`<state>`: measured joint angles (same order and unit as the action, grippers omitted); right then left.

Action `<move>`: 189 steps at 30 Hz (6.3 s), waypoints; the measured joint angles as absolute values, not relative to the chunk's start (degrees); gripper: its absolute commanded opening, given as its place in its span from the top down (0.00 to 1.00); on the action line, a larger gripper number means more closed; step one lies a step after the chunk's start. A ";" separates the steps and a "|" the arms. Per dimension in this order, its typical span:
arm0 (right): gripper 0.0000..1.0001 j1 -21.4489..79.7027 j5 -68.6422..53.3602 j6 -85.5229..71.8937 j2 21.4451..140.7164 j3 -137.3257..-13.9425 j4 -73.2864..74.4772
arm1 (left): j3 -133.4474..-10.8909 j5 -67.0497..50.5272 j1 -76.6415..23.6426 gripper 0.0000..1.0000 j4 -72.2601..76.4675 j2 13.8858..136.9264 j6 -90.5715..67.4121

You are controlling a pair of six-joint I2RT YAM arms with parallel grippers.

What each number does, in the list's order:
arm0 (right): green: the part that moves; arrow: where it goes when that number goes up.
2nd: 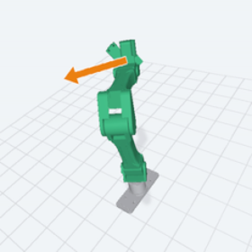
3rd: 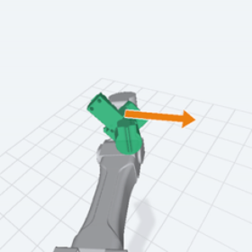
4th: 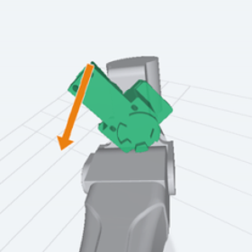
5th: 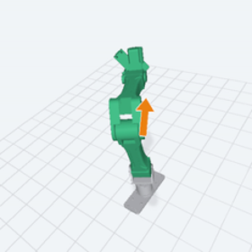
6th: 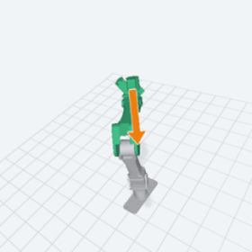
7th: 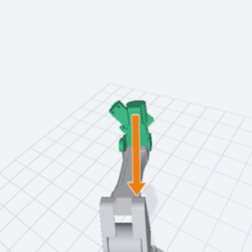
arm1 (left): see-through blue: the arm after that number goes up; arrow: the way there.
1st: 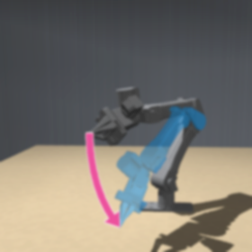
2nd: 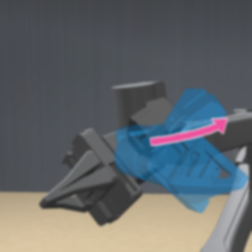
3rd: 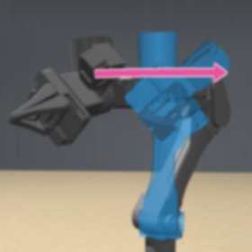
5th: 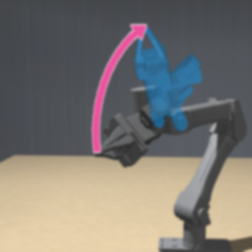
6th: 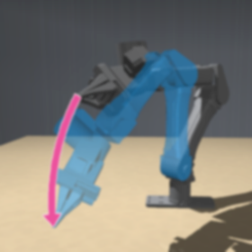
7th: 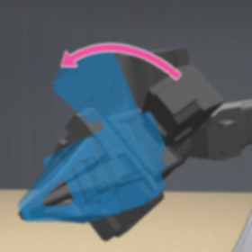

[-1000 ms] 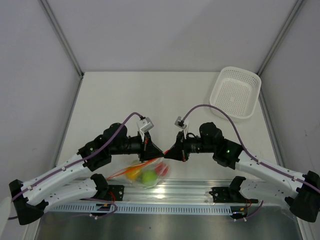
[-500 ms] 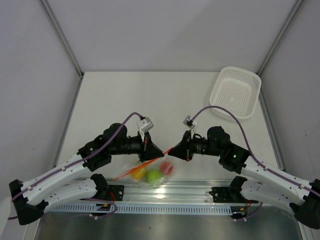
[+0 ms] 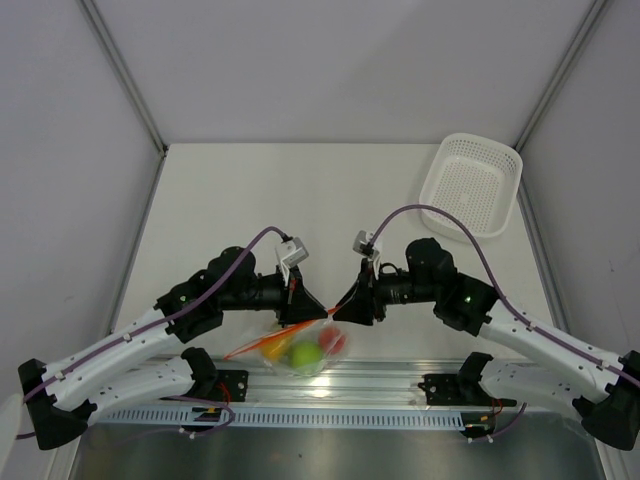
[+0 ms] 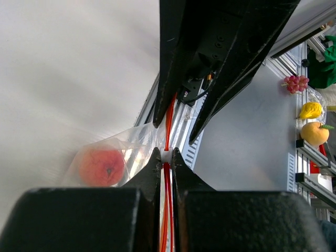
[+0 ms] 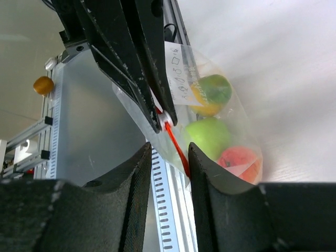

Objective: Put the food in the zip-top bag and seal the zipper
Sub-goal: Zip the zipper food storage bag at the center of the board, then place the zipper food storage bag at the center of the board, then reset both arms

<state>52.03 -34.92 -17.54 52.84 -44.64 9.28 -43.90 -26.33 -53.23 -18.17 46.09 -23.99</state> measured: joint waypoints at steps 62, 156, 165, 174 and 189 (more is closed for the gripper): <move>1.00 42.59 -21.65 -13.52 46.87 -44.03 19.49 | -42.50 -2.00 -53.28 0.87 -42.70 19.53 -33.06; 1.00 24.47 -6.39 -28.45 124.05 -94.19 20.51 | -41.95 -0.45 -53.30 0.00 -50.76 5.28 -43.81; 0.81 21.69 -4.32 -27.40 126.96 -97.43 23.59 | -41.15 -0.89 -53.30 0.00 -50.26 5.50 -44.07; 0.25 21.54 -1.54 -23.09 126.48 -97.41 24.64 | -40.01 -2.04 -53.30 0.00 -47.72 9.08 -43.94; 0.01 24.99 4.38 -23.73 89.45 -72.51 18.28 | -39.09 -2.70 -53.30 0.00 -42.13 18.70 -41.56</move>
<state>24.99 4.38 -23.73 89.45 -72.51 18.28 -39.09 -2.70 -53.30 -42.13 18.70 -41.56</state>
